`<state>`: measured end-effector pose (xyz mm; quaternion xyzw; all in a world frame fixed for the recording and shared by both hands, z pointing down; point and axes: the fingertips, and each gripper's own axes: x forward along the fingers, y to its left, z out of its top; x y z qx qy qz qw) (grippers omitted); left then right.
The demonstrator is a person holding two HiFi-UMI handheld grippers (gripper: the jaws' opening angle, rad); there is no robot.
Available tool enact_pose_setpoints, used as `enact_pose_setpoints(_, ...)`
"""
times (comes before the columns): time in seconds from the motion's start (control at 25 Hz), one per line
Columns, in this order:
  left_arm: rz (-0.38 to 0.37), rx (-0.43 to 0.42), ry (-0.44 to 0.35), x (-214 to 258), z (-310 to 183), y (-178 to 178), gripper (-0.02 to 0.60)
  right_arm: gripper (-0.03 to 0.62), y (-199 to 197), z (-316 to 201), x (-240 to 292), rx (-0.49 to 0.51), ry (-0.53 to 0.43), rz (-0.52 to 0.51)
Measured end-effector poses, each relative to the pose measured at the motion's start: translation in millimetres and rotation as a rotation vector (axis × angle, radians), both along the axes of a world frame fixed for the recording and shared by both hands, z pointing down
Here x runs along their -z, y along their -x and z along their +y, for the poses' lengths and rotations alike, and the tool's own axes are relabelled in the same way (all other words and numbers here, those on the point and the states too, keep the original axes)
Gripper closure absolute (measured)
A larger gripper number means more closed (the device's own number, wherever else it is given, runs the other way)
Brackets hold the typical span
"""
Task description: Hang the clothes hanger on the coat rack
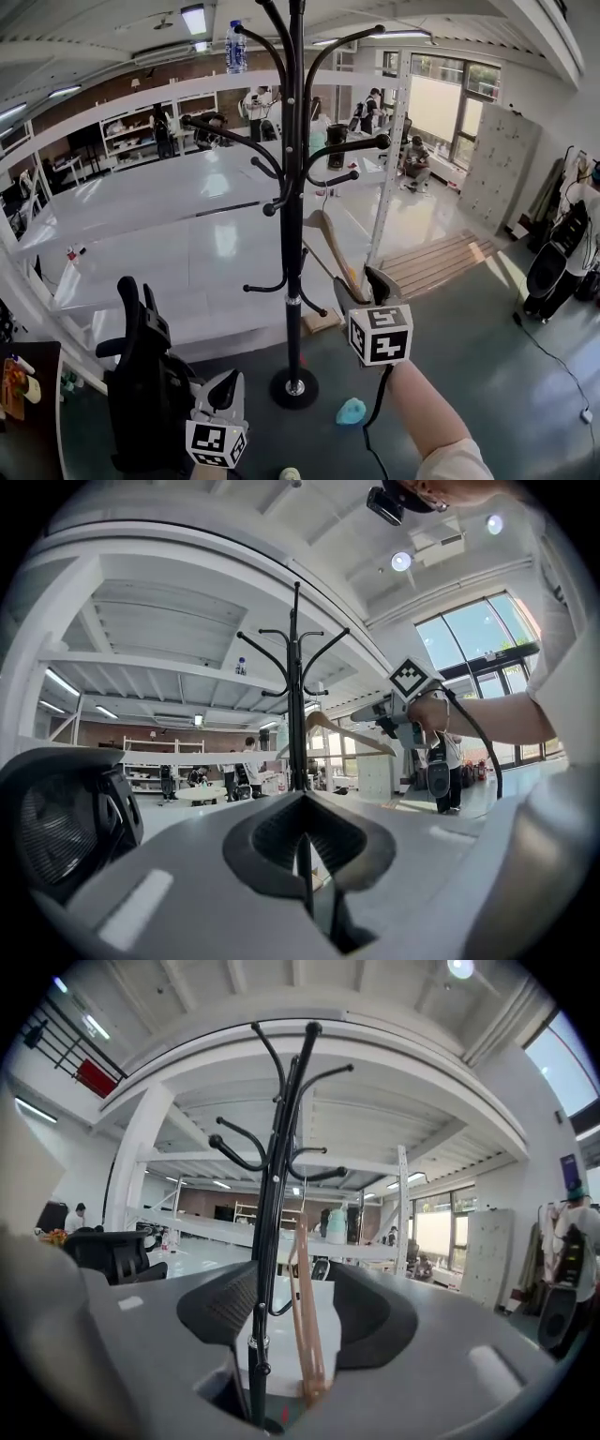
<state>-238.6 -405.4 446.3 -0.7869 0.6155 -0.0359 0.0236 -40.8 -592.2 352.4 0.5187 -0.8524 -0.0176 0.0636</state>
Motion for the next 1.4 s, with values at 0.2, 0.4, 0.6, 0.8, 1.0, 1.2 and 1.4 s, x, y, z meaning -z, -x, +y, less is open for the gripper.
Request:
enact_pose_setpoints(0.2, -0.012, -0.026, -0.018, 8.7, 16.8, -26.0, 0.581, 0.566, -33.0, 51.0, 9.6, -0.045, -0.073, -0.037)
enact_pose_setpoints(0.4, -0.012, -0.046, -0.026, 13.2, 44.7, -58.4, 0.581, 0.566, -60.4, 105.3, -11.1, -0.020, -0.054, -0.076)
enact_pose_setpoints(0.6, -0.020, -0.057, -0.037, 18.5, 73.4, -89.4, 0.581, 0.568, -82.3, 164.5, -41.0, 0.007, -0.062, -0.096)
enact_pose_setpoints(0.8, -0.014, -0.046, -0.033, 17.4, 107.2, -114.3, 0.581, 0.568, -100.8, 221.3, -71.3, 0.023, -0.089, -0.079)
enact_pose_setpoints(1.0, -0.009, -0.022, -0.021, 6.1, 146.8, -129.2, 0.581, 0.568, -112.2, 268.7, -102.7, 0.055, -0.045, -0.067)
enact_pose_setpoints(1.2, 0.000, -0.001, -0.015, 0.2, 181.0, -128.0, 0.581, 0.568, -113.1, 303.1, -119.8, 0.059, -0.003, -0.064)
enact_pose_setpoints(1.4, -0.003, 0.004, -0.013, -0.4, 230.1, -123.9, 0.581, 0.568, -109.0, 352.0, -121.3, 0.048, -0.016, -0.036)
